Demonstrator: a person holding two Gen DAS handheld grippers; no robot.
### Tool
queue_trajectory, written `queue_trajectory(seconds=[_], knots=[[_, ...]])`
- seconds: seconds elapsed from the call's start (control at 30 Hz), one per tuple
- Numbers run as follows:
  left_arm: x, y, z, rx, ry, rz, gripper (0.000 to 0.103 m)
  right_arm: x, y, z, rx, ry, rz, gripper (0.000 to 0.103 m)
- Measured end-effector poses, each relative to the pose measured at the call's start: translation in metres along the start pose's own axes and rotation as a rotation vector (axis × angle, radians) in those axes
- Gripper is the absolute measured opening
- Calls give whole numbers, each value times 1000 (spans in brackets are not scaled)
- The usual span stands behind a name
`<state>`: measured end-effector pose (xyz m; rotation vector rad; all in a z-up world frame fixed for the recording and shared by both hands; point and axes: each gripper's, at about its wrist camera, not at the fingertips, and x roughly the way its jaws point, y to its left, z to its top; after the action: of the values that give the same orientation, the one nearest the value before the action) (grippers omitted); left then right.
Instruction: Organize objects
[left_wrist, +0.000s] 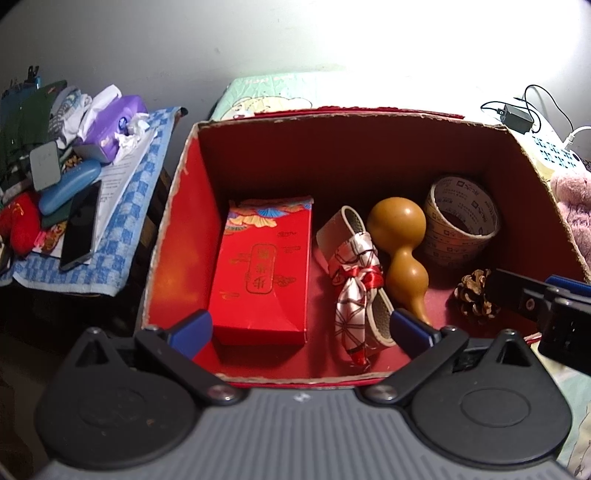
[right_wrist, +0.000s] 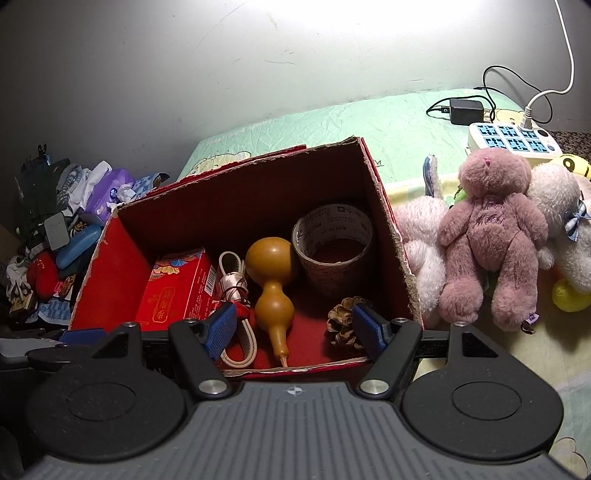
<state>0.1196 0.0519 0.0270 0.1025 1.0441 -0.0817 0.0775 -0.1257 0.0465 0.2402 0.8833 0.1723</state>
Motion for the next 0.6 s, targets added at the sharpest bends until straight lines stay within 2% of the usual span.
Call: queue_trajectory(seconds=[0.17, 0.6], knots=[[4, 5, 1, -30, 32, -31, 102, 0, 1, 0, -1, 0, 0, 72], [5, 5, 1, -29, 32, -39, 103, -1, 1, -1, -11, -6, -2, 72]])
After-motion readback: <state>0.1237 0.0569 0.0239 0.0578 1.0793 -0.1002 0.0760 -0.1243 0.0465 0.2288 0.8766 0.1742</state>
